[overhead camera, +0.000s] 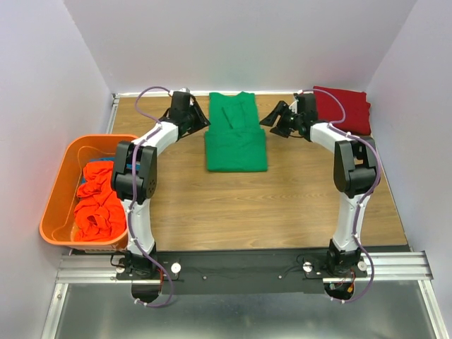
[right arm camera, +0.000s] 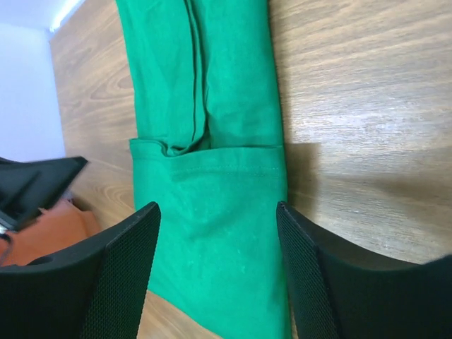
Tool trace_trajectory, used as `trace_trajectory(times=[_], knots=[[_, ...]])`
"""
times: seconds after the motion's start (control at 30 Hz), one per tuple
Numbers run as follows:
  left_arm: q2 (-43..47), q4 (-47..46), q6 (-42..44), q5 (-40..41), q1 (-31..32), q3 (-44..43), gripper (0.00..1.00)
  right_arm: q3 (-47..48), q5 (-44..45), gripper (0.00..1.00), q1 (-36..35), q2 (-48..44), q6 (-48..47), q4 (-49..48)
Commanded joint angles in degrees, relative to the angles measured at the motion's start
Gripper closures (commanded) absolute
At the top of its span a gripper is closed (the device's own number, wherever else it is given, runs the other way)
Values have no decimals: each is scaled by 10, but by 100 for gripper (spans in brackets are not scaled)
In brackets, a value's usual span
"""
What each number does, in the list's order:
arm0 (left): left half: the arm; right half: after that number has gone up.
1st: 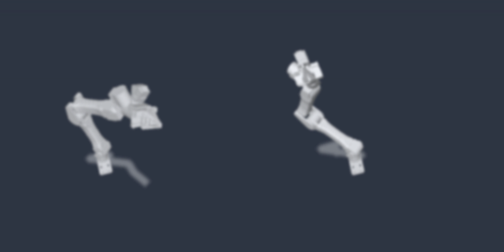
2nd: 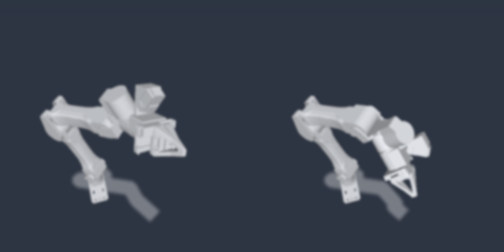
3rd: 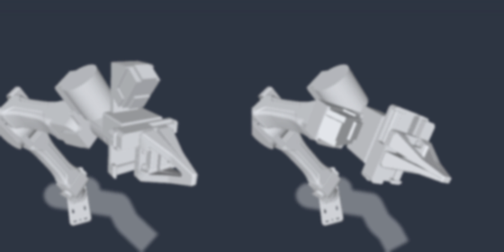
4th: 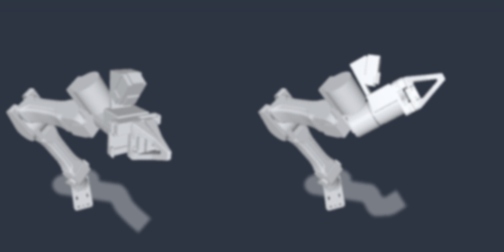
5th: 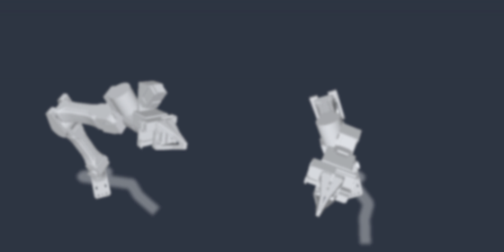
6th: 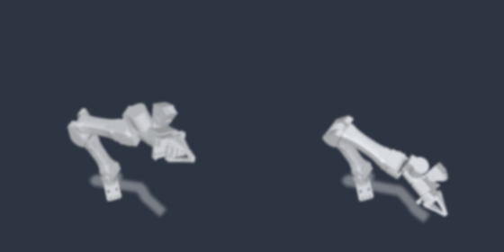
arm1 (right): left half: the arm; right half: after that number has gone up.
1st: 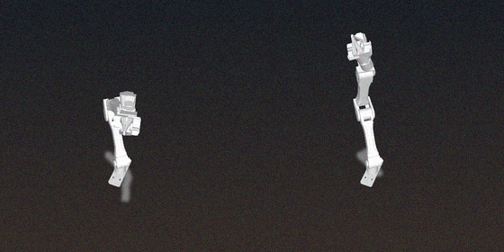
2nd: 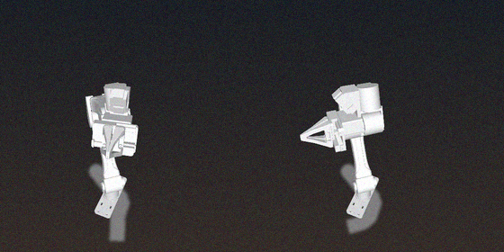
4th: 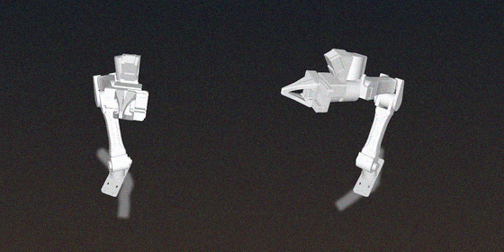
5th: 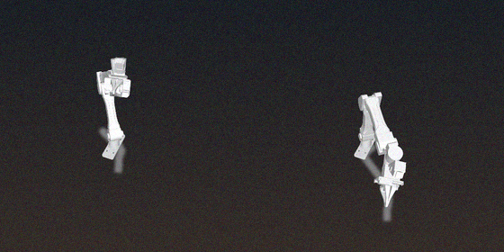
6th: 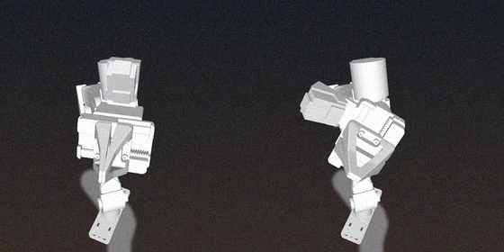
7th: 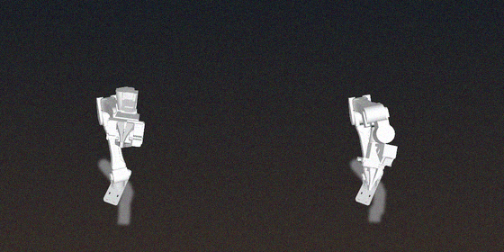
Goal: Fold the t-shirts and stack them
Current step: Fold the tshirt
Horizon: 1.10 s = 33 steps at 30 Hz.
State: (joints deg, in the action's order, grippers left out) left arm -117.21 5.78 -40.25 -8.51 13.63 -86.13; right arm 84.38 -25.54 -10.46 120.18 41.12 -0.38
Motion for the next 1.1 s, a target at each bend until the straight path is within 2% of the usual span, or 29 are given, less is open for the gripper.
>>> trace_trajectory(times=[0.0, 0.07, 0.13, 0.27, 0.4, 0.5, 0.67, 0.8, 0.87, 1.07], knots=[[55, -18, 11, -30, -2, -1, 55, -8, -16, 27, -18, -35, -37, -13], [63, -21, -2, -45, 5, 11, 67, -9, -21, 33, -33, -35, -53, -12], [67, -34, -19, -66, 17, 39, 86, -4, -32, 40, -56, -27, -59, -12], [69, -55, -43, -84, 49, 72, 100, 30, -47, 52, -95, 18, -80, -11], [68, -79, -54, -87, 74, 107, 100, 82, -66, 59, -114, 72, -87, -9], [57, -89, -61, -85, 80, 129, 100, 117, -34, 60, -113, 116, -83, -8], [36, -103, -72, -72, 90, 167, 100, 176, -30, 60, -93, 199, -39, -10], [25, -102, -86, -56, 95, 199, 100, 211, -106, 60, -78, 260, -6, -9], [21, -101, -91, -49, 97, 208, 100, 207, -119, 60, -78, 269, 2, -9], [43, -94, -108, -24, 104, 247, 100, 112, -107, 60, -78, 230, 2, -12]])
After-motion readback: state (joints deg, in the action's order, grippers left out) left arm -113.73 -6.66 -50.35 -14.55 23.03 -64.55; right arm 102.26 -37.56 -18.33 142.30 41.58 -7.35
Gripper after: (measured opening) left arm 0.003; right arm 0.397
